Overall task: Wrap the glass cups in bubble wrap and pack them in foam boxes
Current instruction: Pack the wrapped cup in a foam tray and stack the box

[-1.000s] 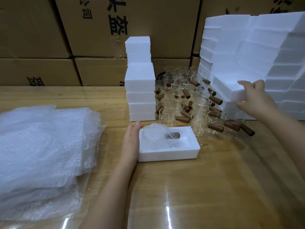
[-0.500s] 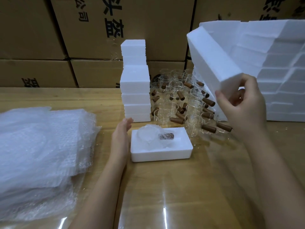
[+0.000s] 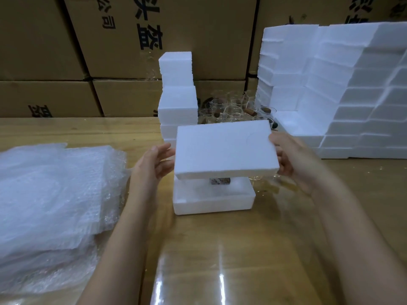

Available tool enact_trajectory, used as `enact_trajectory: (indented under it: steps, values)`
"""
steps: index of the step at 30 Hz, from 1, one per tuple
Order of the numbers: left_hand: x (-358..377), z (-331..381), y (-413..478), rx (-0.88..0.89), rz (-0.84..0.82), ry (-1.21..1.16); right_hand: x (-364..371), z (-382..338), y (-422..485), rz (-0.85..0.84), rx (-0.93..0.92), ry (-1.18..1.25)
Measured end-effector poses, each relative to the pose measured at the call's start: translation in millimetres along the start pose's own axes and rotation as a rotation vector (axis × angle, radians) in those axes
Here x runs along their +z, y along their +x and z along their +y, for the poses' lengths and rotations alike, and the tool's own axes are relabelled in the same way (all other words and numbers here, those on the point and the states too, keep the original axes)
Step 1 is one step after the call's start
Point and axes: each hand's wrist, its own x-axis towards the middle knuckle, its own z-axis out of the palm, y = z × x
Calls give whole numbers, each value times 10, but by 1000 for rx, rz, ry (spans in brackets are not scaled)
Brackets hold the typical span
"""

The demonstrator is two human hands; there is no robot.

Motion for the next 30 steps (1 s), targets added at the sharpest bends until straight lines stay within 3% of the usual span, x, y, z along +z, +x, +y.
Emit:
enact_trajectory:
  steps: [4, 11, 17, 30]
  values:
    - [18, 36, -47, 68, -50, 141, 0, 62, 46, 9, 60, -41]
    - [-17, 20, -43, 38, -2, 186, 101, 104, 85, 143, -19, -60]
    - [-72, -35, -17, 20, 15, 217, 24, 112, 38, -10, 9, -306]
    - [-103, -84, -40, -49, -101, 321, -52, 140, 21, -171, 108, -417]
